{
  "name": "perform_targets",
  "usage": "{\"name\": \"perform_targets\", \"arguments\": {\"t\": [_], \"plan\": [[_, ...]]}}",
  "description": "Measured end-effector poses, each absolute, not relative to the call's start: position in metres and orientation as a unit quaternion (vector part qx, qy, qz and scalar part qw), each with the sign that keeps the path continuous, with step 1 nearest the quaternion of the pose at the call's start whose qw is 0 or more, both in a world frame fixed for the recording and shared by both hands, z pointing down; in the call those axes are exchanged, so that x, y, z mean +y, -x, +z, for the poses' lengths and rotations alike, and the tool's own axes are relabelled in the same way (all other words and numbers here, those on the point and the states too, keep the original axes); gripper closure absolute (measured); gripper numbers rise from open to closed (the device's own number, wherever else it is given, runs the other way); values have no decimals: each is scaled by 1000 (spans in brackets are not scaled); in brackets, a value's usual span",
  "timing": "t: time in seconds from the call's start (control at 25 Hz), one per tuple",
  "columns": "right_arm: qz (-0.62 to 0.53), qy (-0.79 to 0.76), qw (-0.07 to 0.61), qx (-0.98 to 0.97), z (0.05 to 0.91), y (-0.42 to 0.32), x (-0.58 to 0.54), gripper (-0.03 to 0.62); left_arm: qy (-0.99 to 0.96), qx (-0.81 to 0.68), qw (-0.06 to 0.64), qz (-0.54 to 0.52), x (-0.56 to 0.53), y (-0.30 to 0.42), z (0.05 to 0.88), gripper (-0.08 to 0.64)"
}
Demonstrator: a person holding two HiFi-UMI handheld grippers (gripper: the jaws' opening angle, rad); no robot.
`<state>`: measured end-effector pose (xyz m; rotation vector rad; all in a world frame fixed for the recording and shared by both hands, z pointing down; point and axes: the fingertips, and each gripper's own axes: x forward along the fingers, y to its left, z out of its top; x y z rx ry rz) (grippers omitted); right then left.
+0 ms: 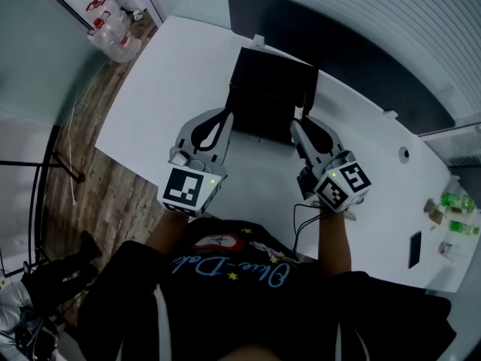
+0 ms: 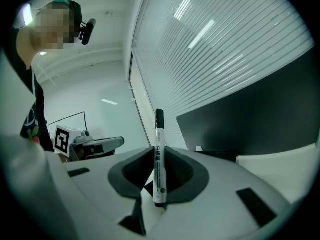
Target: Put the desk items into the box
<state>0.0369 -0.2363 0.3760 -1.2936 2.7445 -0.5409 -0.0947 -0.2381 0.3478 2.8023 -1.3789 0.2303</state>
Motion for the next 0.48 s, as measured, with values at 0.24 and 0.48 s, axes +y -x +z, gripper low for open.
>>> {"name": "perform_targets", "arguments": {"t": [0.24,0.48], "plan": [[-182,424,26,887,381,-31,-245,520,-896,-437,14,78,-252,101,352,552],[-185,433,12,882,391,-29,-253,520,-899,-431,19,73,-265,102,353,552]]}}
